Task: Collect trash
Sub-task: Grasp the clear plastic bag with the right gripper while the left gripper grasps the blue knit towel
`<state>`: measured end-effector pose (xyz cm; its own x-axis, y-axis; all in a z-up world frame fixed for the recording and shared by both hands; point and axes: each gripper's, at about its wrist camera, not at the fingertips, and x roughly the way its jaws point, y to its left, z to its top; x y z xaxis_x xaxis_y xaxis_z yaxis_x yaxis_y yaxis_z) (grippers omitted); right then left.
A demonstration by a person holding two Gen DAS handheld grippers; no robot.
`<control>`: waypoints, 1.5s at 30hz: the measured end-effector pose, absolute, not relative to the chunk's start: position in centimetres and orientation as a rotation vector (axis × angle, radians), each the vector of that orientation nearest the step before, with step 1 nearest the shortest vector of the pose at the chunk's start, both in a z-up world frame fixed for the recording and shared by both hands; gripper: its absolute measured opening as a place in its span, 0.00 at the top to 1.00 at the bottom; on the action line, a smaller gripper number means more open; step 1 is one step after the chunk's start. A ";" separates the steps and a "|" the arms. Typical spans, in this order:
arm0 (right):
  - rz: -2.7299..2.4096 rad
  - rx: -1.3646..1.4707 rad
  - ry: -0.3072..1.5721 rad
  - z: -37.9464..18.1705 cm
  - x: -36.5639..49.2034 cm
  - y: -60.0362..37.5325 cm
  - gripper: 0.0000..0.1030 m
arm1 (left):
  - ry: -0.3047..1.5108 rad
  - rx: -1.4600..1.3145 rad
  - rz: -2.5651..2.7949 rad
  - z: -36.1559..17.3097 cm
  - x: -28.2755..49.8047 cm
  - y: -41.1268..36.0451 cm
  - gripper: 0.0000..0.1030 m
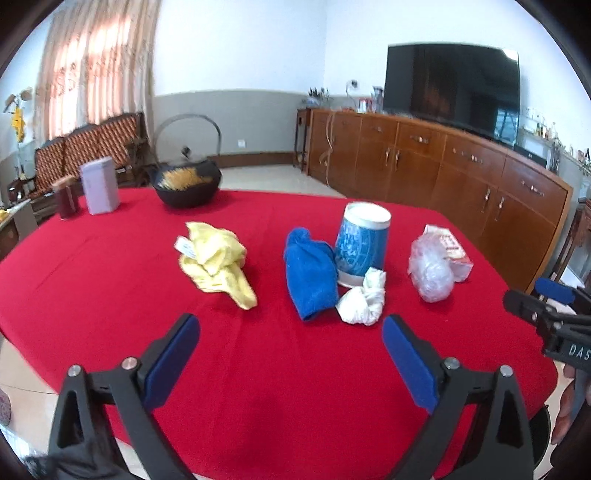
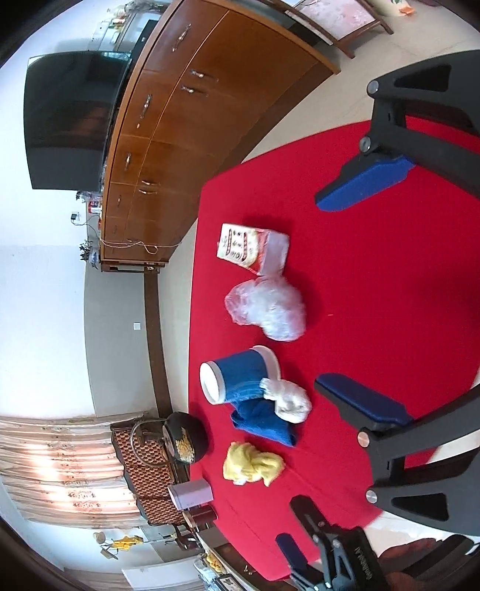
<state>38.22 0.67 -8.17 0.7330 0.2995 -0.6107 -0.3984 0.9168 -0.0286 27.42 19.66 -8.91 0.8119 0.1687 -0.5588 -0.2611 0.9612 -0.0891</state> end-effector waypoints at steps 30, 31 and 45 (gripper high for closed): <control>0.430 -0.097 0.794 -11.4 46.4 3.7 0.58 | 0.710 -0.229 0.128 -10.7 33.7 19.9 0.91; 0.429 -0.099 0.791 -11.3 46.1 3.6 0.58 | 0.704 -0.224 0.130 -10.6 33.4 19.8 0.91; 0.429 -0.084 0.765 -9.6 42.1 1.4 0.58 | 0.658 -0.184 0.132 -8.1 30.4 18.6 0.92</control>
<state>42.06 1.37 -9.58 0.6393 0.3457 -0.6869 -0.4057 0.9104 0.0805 30.43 18.60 -8.08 0.7838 0.0640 -0.6177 -0.1799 0.9754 -0.1273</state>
